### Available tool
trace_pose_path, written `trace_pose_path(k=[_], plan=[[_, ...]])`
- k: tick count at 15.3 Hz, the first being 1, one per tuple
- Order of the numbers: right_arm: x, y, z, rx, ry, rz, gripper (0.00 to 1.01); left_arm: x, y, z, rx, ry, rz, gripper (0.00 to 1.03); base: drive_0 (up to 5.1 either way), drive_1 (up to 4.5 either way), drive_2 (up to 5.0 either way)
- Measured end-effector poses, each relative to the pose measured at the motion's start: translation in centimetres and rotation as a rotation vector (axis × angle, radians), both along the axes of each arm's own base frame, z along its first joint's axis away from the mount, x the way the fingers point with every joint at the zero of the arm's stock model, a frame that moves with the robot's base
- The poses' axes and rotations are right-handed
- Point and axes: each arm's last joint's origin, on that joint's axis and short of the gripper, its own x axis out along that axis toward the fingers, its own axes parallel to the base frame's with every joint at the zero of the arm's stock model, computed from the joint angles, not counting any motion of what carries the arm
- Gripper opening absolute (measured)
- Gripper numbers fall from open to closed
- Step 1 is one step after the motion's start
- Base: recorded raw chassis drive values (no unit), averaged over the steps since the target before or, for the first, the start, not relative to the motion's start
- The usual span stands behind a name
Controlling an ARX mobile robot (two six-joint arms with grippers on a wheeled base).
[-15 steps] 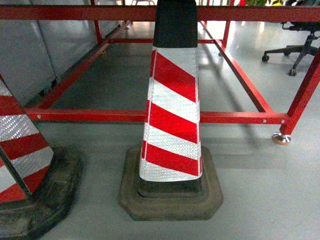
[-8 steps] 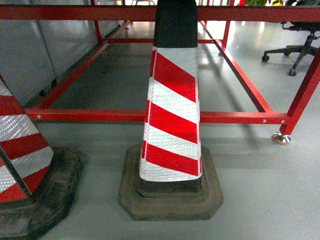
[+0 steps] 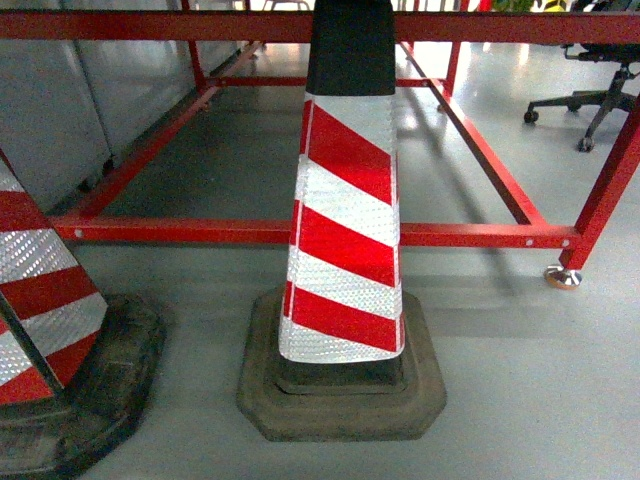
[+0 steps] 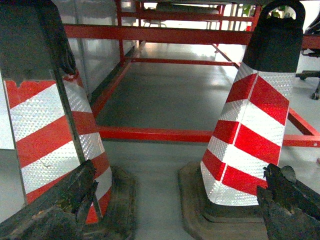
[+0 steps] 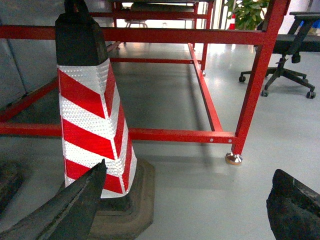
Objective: Sort blue parts and orange caps into right shelf containers
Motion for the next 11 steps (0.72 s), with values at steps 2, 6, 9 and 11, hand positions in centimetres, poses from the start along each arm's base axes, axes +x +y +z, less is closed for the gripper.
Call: trace_pose_path(k=[2,6,9,11], plan=[[0.00,0.00,-0.02,0.000,0.002,0.000,0.98,0.00,0.00,-0.02,0.000,0.002,0.000,0.98,0.0,0.00,0.0],[0.00,0.00,-0.01,0.000,0.001,-0.001,0.98,0.00,0.00,-0.03,0.000,0.003,-0.001,0.98,0.0,0.00,0.0],[0.00,0.00,-0.01,-0.001,0.002,0.000,0.98,0.00,0.00,0.00,0.000,0.000,0.001,0.98,0.0,0.00,0.0],[0.00,0.00,-0.01,0.000,0.002,0.000,0.98,0.00,0.00,0.00,0.000,0.000,0.000,0.98,0.0,0.00,0.0]])
